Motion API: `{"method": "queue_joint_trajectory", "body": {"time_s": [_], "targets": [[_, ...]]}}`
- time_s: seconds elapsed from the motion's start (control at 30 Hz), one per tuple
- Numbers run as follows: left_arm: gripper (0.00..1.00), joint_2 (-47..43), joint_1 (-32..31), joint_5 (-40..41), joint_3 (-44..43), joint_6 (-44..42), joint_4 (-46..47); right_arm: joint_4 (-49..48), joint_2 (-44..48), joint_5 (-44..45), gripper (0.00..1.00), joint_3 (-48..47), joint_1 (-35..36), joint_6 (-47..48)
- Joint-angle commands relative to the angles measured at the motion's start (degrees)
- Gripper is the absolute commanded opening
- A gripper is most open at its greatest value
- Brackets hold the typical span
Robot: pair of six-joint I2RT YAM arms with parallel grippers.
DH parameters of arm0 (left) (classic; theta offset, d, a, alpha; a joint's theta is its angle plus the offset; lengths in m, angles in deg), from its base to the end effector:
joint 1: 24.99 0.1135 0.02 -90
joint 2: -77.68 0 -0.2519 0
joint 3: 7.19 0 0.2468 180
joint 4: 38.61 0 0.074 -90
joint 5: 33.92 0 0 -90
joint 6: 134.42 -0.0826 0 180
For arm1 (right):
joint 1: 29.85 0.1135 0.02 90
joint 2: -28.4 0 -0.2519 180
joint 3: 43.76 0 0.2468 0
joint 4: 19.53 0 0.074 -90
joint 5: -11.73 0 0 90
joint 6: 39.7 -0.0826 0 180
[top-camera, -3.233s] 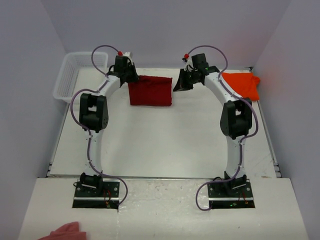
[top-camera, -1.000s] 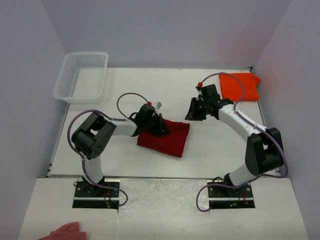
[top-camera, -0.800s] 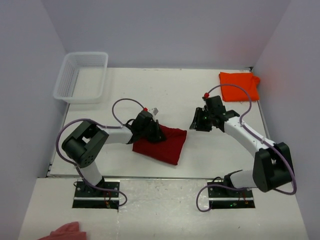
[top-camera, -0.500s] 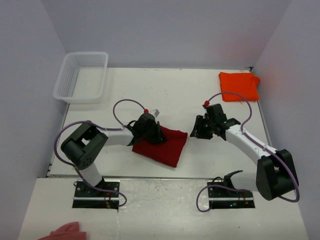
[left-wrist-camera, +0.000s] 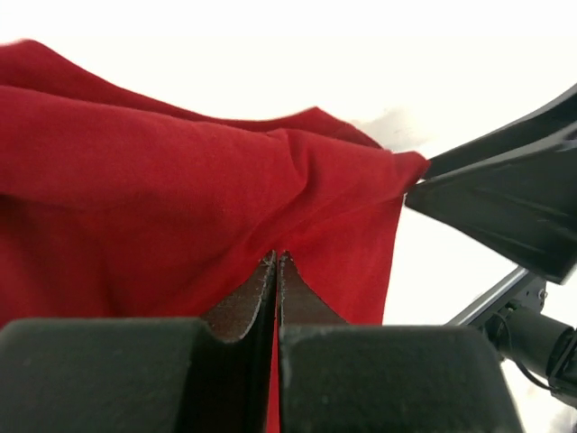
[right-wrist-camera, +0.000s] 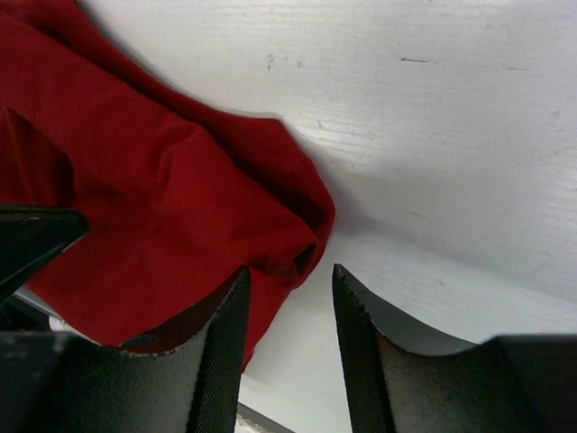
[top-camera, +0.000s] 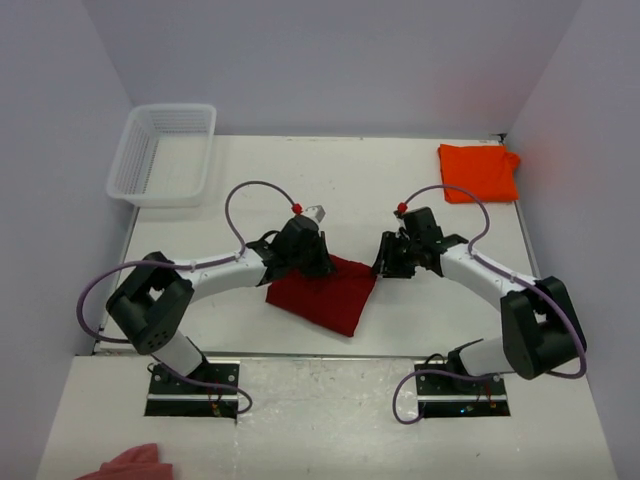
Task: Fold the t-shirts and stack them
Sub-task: Fold the long partially folded tshirt into a neat square
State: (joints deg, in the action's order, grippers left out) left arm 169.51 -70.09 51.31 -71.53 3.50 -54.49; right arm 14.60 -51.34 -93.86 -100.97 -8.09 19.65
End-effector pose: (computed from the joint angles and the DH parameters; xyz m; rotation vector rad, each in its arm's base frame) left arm 0.2497 -0.2603 0.1440 -0.0167 2.5058 -0.8552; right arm 0.2588 0.1272 0.1385 0.0973 2.6570 0.6776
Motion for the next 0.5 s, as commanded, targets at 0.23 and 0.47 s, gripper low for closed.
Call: {"method": "queue_joint_trajectory", "body": {"time_s": [0.23, 0.47], "targets": [[0.0, -5.61, -0.16, 8.2, -3.44, -5.03, -7.51, -2.48, -5.68, 0.04, 0.29, -6.43, 2.06, -0.99], [0.0, -5.7, 0.01, 13.47, -5.63, -7.05, -12.43, -1.25, -7.35, 1.88, 0.1, -8.8, 2.24, -0.73]]}}
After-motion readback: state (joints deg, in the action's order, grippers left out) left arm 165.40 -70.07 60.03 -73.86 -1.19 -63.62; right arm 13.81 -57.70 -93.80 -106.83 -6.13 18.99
